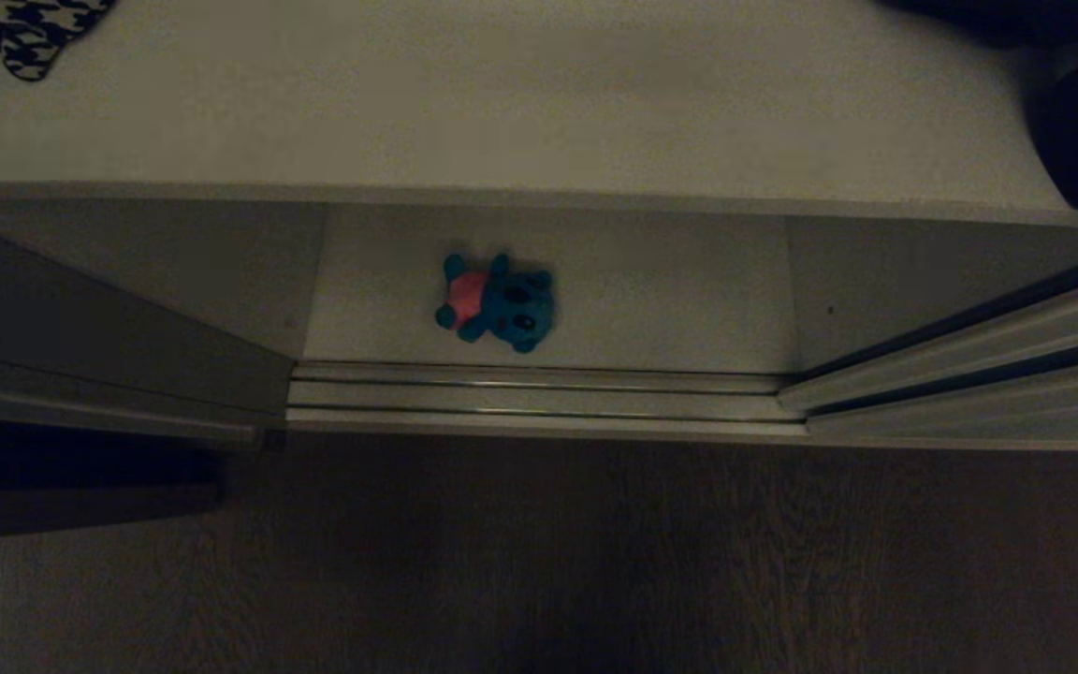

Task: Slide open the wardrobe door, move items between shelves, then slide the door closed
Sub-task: Place the green doll on the higher shelf, then place the blue doll on the higher shelf

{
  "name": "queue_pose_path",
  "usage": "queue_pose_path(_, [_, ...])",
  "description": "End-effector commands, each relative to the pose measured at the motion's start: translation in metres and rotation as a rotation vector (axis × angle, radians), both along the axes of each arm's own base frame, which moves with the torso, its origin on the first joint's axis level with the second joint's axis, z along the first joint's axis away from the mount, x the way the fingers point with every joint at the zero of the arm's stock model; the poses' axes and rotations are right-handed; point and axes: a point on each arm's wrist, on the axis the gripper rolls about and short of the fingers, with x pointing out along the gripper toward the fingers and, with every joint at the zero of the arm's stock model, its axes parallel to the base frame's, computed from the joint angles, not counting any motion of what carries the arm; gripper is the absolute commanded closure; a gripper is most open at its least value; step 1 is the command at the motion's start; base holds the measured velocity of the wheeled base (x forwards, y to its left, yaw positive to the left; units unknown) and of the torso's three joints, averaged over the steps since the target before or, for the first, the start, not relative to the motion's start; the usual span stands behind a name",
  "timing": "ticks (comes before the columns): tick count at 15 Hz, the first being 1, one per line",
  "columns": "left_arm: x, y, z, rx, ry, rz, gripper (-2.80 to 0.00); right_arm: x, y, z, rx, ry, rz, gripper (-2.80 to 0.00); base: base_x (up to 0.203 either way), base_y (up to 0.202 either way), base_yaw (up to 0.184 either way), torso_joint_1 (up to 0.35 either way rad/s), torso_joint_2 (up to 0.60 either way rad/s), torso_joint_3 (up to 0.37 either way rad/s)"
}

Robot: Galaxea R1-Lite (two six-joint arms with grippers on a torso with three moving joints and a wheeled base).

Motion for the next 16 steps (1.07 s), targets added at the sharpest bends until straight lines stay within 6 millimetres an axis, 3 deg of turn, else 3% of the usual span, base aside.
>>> queue_pose_path(1, [0.037, -0.008, -0.018, 0.022, 0.07, -0.006, 0.0, 0.0, 0.0, 0.0, 0.0, -0.004, 0.0, 0.0, 0.0, 0.0, 0.0, 0.0, 0.0, 0.0])
queue_pose_path(10, [0.154, -0.034, -0.094, 0.046, 0.097, -0.038, 0.0, 0.0, 0.0, 0.0, 0.0, -0.004, 0.001, 0.0, 0.0, 0.0, 0.0, 0.0, 0.0, 0.0])
queue_pose_path(13, [0.186, -0.042, -0.109, 0.04, 0.073, -0.04, 0.0, 0.0, 0.0, 0.0, 0.0, -0.004, 0.0, 0.0, 0.0, 0.0, 0.0, 0.0, 0.0, 0.0])
queue_pose_path(16, [0.221, -0.049, -0.106, 0.007, -0.023, -0.02, 0.0, 0.0, 0.0, 0.0, 0.0, -0.004, 0.001, 0.0, 0.0, 0.0, 0.0, 0.0, 0.0, 0.0])
